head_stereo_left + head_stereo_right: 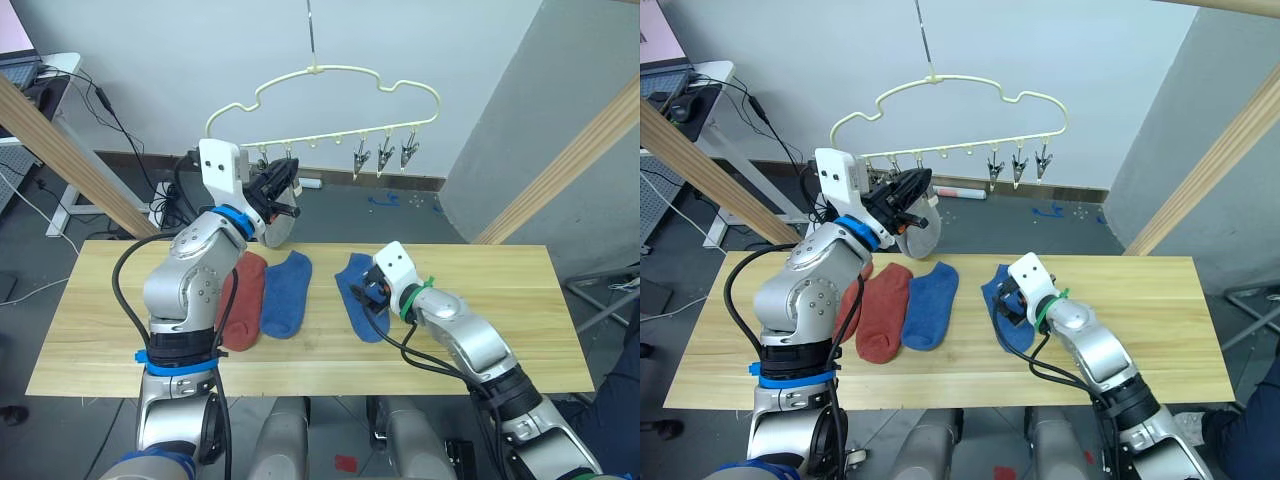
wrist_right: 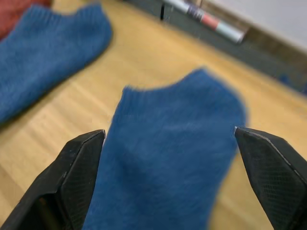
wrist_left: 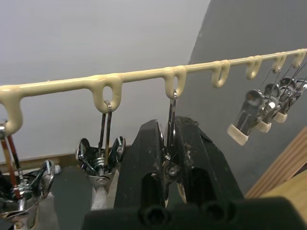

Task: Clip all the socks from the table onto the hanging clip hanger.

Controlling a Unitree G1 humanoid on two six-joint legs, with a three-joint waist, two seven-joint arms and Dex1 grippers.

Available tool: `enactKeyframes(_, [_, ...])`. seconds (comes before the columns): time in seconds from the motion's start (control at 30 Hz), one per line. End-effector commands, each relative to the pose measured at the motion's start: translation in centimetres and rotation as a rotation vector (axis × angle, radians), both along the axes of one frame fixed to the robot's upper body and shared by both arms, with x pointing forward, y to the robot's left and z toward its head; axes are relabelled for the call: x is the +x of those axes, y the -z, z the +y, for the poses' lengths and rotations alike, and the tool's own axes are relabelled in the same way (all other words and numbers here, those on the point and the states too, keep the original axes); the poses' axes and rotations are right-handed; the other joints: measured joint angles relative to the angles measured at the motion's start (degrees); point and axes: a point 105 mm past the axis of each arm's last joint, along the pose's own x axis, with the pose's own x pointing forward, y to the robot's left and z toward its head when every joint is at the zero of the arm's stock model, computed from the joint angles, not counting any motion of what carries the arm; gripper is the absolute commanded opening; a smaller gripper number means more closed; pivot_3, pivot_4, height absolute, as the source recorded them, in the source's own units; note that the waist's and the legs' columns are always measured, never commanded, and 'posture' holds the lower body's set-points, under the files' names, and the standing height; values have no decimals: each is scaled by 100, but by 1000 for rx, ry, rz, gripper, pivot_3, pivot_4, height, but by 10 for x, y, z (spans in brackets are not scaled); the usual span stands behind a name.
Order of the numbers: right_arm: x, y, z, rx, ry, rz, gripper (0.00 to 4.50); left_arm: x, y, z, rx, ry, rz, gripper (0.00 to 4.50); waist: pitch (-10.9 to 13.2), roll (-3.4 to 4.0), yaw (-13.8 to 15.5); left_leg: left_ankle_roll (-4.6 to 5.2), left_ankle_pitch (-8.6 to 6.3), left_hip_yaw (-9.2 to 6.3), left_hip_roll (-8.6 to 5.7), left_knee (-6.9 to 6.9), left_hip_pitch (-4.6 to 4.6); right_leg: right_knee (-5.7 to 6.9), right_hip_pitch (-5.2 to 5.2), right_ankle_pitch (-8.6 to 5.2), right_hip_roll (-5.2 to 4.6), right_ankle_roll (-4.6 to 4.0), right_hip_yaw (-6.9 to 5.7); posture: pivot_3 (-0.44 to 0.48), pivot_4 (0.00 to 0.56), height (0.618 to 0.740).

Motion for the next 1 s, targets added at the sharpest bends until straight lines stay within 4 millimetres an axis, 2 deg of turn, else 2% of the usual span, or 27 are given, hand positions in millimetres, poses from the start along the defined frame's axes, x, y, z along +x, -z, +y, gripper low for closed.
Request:
enactKeyframes(0.03, [1,13,-8,-54,35,1,4500,-3,-5,4,-1,-17,-17,113,0,0,2,0,0,0,0,0,1,1,0,0,0,0,0,165,309,740])
enactKeyframes(0.2, [-7,36,-11,-106,16,51,4500,-5,-1,6,-8,-27,-9,113,0,0,3,1,0,5,-3,1,10,0,7,2,0,3,5,166,315,740])
enactKeyframes(0.23, [-8,38,-11,-103,15,55,4145,-5,-1,6,-8,-28,-8,113,0,0,3,1,0,6,-3,0,13,2,8,2,0,3,7,167,314,740])
enactKeyframes(0.3, [-11,41,-10,-94,9,69,3727,-6,0,6,-7,-28,-5,113,0,0,3,1,0,6,-2,0,17,4,9,2,1,3,7,165,314,740])
enactKeyframes(0.33, [-12,41,-10,-88,9,72,3272,-6,0,7,-6,-28,-5,113,0,0,1,0,0,7,-2,0,20,7,11,2,1,4,7,166,313,740])
enactKeyframes(0.43, [-14,42,-12,-94,-4,64,2299,-4,-2,8,-3,-36,-10,113,0,0,0,0,0,9,-1,0,25,9,13,2,1,4,8,165,309,740])
enactKeyframes(0.57, [-13,39,-21,-137,-30,22,933,4,-3,23,-17,-111,-6,113,0,0,3,2,1,9,-2,1,26,10,15,5,3,8,9,163,307,740])
enactKeyframes(0.67, [-10,15,-29,-176,-73,-124,19,4,1,25,-102,-91,61,113,0,0,3,4,3,10,-2,2,25,9,15,7,2,13,12,160,309,740])
enactKeyframes(0.8, [-19,-37,-25,-212,-195,-398,19,6,10,26,-360,-34,258,113,0,-1,-1,6,4,11,-2,3,23,6,15,10,-1,18,15,152,316,740])
enactKeyframes(1.0, [-38,-80,-11,-213,-311,-623,19,5,12,25,-587,27,419,113,-1,-3,-90,1,6,12,4,3,30,24,13,10,1,23,11,140,313,740])
